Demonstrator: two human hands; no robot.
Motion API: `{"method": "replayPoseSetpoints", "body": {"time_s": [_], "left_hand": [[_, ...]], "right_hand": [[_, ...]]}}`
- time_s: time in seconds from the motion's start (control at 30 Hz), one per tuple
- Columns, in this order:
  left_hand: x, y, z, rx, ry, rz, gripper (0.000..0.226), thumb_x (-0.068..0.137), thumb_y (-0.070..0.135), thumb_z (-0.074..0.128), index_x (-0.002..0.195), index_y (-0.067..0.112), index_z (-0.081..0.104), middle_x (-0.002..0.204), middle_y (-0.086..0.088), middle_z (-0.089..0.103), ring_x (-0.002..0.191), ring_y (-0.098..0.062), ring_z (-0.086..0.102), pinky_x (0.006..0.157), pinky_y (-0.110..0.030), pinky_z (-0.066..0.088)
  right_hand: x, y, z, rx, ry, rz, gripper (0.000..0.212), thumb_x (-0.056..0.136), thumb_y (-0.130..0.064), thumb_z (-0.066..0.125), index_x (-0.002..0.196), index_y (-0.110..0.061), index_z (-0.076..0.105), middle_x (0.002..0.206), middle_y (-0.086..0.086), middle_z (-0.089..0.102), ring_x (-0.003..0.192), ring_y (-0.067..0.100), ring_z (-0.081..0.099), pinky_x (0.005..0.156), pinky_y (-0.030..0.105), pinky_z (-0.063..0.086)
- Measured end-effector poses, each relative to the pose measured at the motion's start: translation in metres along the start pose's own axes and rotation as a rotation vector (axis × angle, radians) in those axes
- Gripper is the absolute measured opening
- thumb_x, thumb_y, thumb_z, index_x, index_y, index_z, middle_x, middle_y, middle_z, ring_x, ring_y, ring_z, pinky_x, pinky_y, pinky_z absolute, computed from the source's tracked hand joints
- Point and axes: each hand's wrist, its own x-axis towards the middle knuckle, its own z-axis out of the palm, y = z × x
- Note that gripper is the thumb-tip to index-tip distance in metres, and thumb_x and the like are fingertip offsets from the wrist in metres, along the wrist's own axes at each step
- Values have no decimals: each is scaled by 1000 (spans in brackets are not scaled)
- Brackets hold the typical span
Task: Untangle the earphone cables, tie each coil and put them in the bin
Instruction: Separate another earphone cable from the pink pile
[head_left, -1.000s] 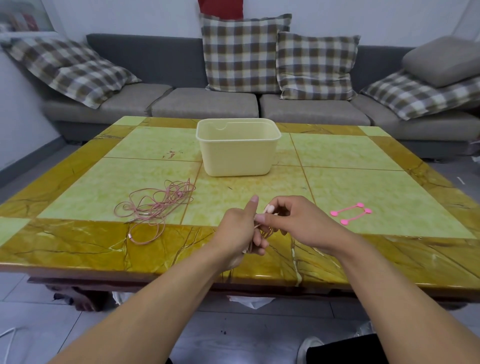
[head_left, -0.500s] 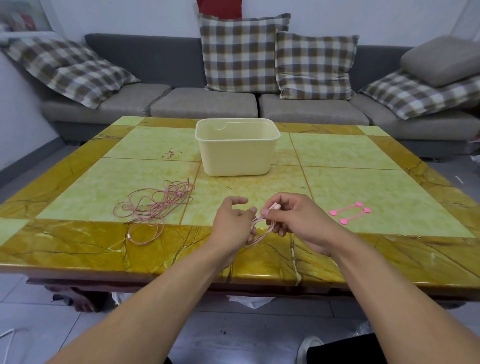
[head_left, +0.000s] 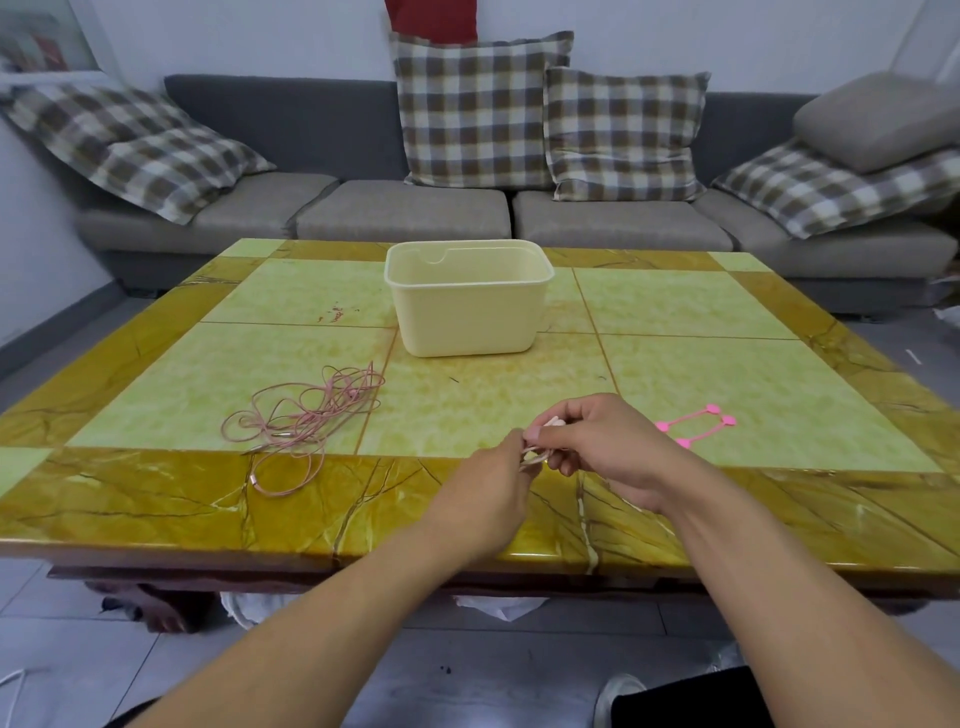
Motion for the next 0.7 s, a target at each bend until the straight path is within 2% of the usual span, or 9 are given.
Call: {"method": "replayPoseSetpoints", "body": {"time_s": [0.07,0.1,0.17,0.23,0.33,0.47,0.53,0.6,0.7], "left_hand": [[2,-2,-1,-82,-82,-18,20,105,25,44,119,19,57,107,-4,70,93,-25,64,83,-45,52],[1,1,-3,-139,-111,-27,16,104,25,46,109,19,60,99,0,69,87,-20,62,80,-41,51],[-1,3,-7,-319,-154,-77,17,102,23,50,87,20,59,70,9,56,62,-12,48,61,-33,40],[-4,11,-14,-617,-207,-207,22,96,28,52,76,20,53,54,9,36,48,-11,29,46,-26,23],[-11,13,-16,-956,-211,-376,44,104,47,41,74,18,52,55,5,27,45,-10,17,40,-20,14],[-24,27,-5,-1176,-199,-475,41,106,43,42,75,18,51,56,4,43,41,-9,32,39,-18,21],[-21,31,-6,-1322,-279,-533,36,106,38,44,77,17,52,58,4,46,39,-7,35,38,-17,22],[-14,34,-10,-1448,-413,-576,32,104,36,47,81,16,53,58,7,32,39,-5,24,38,-16,16],[-6,35,-12,-1381,-587,-561,33,102,34,49,83,12,64,63,7,18,47,-6,12,42,-19,9]], "right_hand": [[-1,3,1,-14,24,-4,3,89,-5,75,88,-2,75,73,11,71,60,13,62,55,22,49],[-2,3,1,-10,41,-11,3,89,-4,75,87,-3,75,74,12,72,61,15,63,55,22,50],[-5,4,3,12,56,-27,3,88,-4,76,86,-4,75,73,10,72,62,15,64,55,22,50],[-11,2,2,10,50,-40,3,88,-6,77,86,-5,75,68,6,70,59,12,62,56,22,50],[-17,0,3,-30,23,-70,3,88,-10,78,88,-7,75,66,5,67,58,11,57,56,25,47],[-28,3,-2,-73,53,-140,7,88,-9,78,83,-13,74,67,1,67,60,12,57,55,27,46],[-31,7,-6,-109,87,-182,9,87,-11,79,83,-16,73,69,0,68,62,13,58,58,32,47],[-33,12,-14,-120,129,-240,11,86,-13,81,81,-19,73,67,0,66,61,14,56,58,33,46],[-38,20,-26,-157,130,-309,20,86,-11,80,77,-26,71,63,0,64,56,11,52,55,28,42]]}}
